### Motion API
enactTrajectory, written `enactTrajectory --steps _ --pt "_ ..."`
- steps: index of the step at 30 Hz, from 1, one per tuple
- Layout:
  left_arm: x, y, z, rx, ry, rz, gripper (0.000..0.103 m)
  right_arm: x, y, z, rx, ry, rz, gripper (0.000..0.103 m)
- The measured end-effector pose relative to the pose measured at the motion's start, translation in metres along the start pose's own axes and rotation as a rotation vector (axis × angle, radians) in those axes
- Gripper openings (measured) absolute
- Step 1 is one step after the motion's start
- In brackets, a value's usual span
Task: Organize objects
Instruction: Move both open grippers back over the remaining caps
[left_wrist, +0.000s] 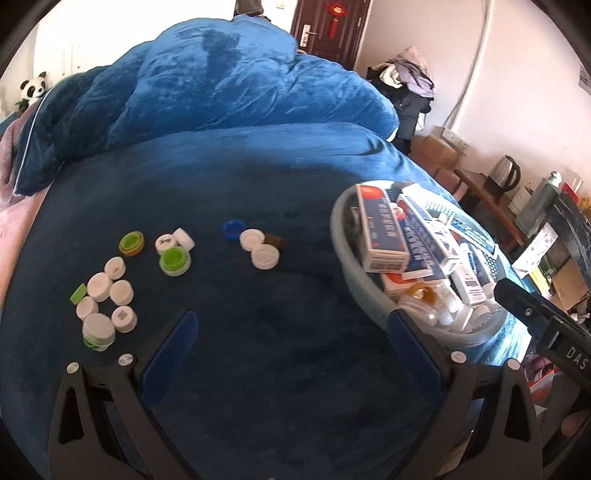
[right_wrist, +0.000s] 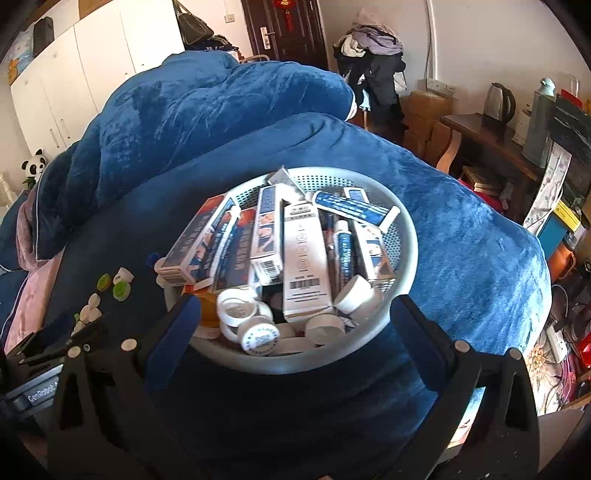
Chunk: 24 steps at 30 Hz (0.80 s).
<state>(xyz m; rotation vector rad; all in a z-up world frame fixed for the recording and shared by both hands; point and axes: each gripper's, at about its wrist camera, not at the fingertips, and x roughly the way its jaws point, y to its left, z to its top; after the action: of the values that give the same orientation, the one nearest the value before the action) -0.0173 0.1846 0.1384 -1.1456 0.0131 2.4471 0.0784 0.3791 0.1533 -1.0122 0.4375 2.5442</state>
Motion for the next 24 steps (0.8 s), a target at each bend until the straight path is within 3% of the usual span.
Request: enactTrajectory --steps 9,24 --pt "-0.004 0.035 -0.008 -0.055 0.003 0.041 0.103 0.005 0.032 -0.001 -0.048 0.009 0.041 0.103" --pt "-0.014 0.126 -0.028 -0.221 0.009 0.135 0.103 0.022 0.111 -0.012 -0.191 0.036 0.136 0.103"
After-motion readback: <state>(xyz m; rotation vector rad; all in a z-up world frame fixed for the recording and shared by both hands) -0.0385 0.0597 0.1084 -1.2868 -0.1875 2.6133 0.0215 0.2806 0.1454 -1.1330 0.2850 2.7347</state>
